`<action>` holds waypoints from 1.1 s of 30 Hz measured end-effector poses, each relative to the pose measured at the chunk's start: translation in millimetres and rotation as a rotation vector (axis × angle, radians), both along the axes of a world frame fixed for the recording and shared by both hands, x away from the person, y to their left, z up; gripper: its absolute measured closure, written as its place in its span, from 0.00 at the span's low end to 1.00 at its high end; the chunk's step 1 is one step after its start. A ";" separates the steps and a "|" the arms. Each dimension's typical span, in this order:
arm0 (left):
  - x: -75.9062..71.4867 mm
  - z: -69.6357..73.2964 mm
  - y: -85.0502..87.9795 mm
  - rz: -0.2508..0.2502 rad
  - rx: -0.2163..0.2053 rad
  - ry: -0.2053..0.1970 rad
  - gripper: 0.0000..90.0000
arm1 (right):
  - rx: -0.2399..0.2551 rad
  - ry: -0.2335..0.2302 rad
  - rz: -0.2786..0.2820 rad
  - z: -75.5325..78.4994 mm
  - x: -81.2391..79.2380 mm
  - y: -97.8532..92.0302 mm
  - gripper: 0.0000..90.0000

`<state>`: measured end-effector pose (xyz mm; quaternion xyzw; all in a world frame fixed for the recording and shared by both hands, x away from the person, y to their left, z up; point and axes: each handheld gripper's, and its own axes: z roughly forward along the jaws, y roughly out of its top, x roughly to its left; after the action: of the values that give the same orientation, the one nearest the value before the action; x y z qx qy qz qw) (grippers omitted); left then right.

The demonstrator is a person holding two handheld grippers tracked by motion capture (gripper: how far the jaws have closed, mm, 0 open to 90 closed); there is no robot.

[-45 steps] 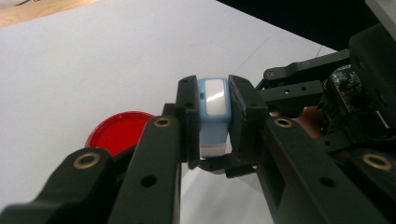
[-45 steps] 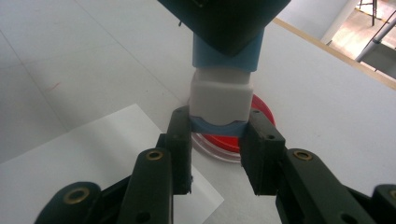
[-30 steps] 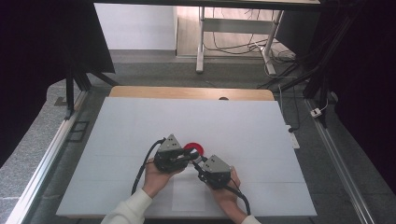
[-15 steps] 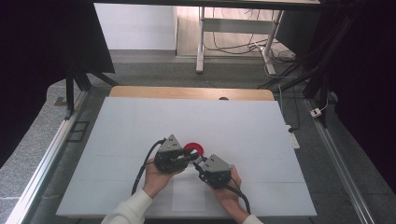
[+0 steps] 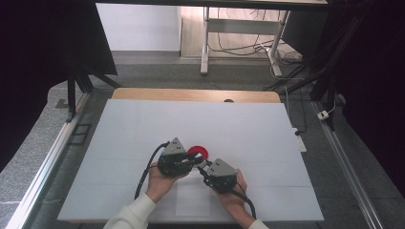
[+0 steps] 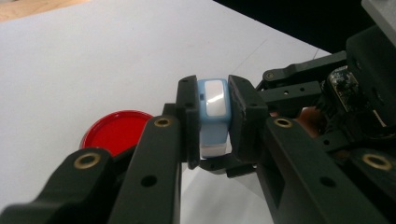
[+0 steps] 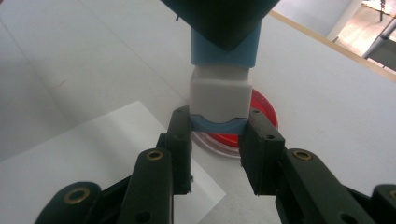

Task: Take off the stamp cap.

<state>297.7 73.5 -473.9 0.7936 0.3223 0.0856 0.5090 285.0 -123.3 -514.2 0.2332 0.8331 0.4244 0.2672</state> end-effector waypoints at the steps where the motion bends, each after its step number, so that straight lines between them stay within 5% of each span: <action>1: 0.0 -0.1 -0.1 -0.001 0.001 0.000 0.84 | -0.005 0.000 0.004 0.0 0.1 -0.3 0.73; 4: 0.1 0.3 0.6 0.001 -0.007 0.002 0.84 | -0.018 -0.007 0.004 0.9 0.1 -0.7 0.73; 12: -0.6 1.5 1.2 0.001 -0.021 0.002 0.84 | 0.061 0.017 -0.027 -0.2 -2.6 -1.8 0.73; 13: -1.3 2.0 1.9 0.008 -0.030 -0.011 0.84 | 0.064 0.019 -0.035 -0.4 -3.3 -1.5 0.73; 15: -4.2 10.6 10.6 0.092 -0.003 -0.098 0.84 | 0.060 0.078 -0.055 -5.7 0.0 -3.3 0.73; 18: -0.9 16.8 30.4 0.106 -0.070 -0.066 0.84 | 0.032 0.101 -0.069 -17.1 2.3 -11.3 0.73; 22: -0.1 11.0 26.6 0.073 -0.044 -0.038 0.84 | 0.026 0.062 -0.052 -11.7 3.6 -12.2 0.73; 33: 0.4 8.9 21.4 0.043 -0.029 -0.028 0.84 | 0.039 0.061 -0.036 -9.4 2.4 -17.8 0.73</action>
<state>298.0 94.9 -465.0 0.7776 0.3333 0.1028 0.5231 287.4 -141.1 -523.7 0.2661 0.8283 0.4282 0.2445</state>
